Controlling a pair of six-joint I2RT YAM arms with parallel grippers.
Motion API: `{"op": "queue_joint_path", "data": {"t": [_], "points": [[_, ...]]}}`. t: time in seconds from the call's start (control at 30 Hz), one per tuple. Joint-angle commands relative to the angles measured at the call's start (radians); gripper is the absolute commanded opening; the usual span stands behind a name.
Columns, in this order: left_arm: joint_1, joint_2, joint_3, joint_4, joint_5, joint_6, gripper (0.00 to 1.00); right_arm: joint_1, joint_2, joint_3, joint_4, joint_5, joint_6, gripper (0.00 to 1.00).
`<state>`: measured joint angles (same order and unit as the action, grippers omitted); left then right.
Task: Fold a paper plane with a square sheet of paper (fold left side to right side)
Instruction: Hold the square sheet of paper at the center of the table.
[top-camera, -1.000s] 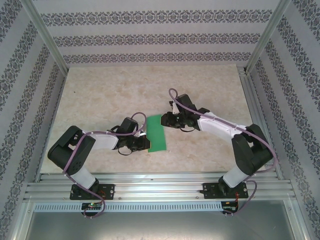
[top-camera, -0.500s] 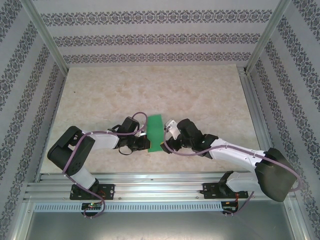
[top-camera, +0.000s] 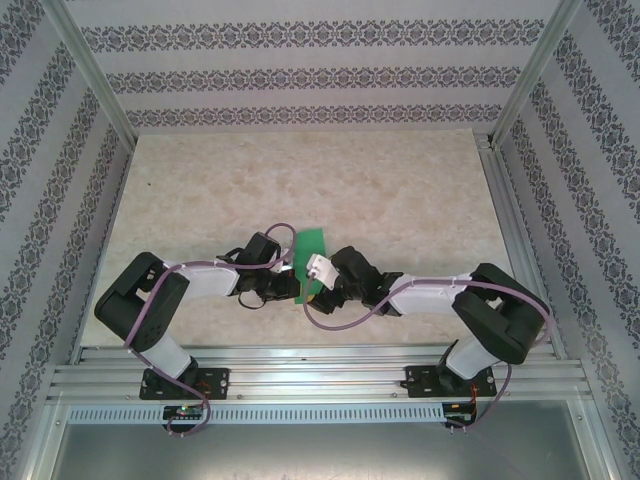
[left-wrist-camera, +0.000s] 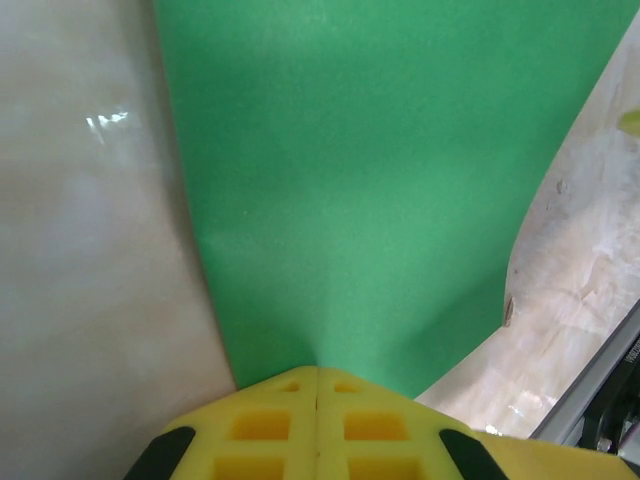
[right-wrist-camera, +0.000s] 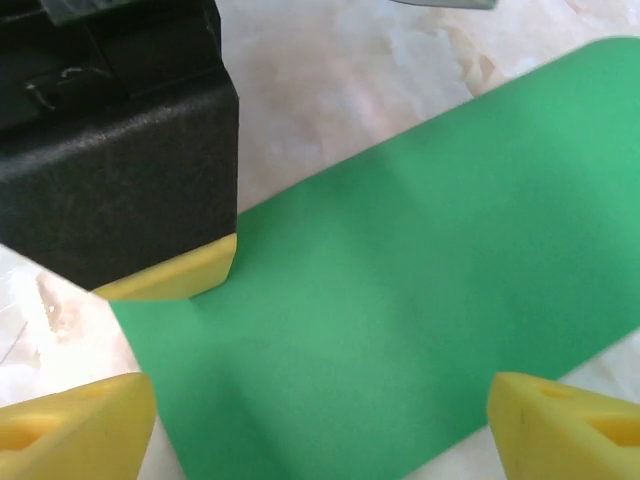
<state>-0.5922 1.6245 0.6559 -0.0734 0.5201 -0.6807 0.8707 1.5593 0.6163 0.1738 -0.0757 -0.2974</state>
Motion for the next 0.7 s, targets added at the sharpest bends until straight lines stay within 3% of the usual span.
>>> {"op": "queue_joint_path", "data": {"t": [0.0, 0.13, 0.67], "points": [[-0.012, 0.003, -0.009, -0.095, -0.081, 0.031, 0.06, 0.009, 0.040, 0.060, -0.001, -0.012, -0.038, 0.81], [-0.014, 0.003, -0.006, -0.104, -0.086, 0.033, 0.06, 0.004, 0.067, 0.071, -0.001, -0.029, -0.022, 0.76], [-0.022, 0.009, 0.003, -0.099, -0.086, 0.029, 0.06, -0.002, 0.167, 0.155, -0.209, -0.047, 0.045, 0.74]]}}
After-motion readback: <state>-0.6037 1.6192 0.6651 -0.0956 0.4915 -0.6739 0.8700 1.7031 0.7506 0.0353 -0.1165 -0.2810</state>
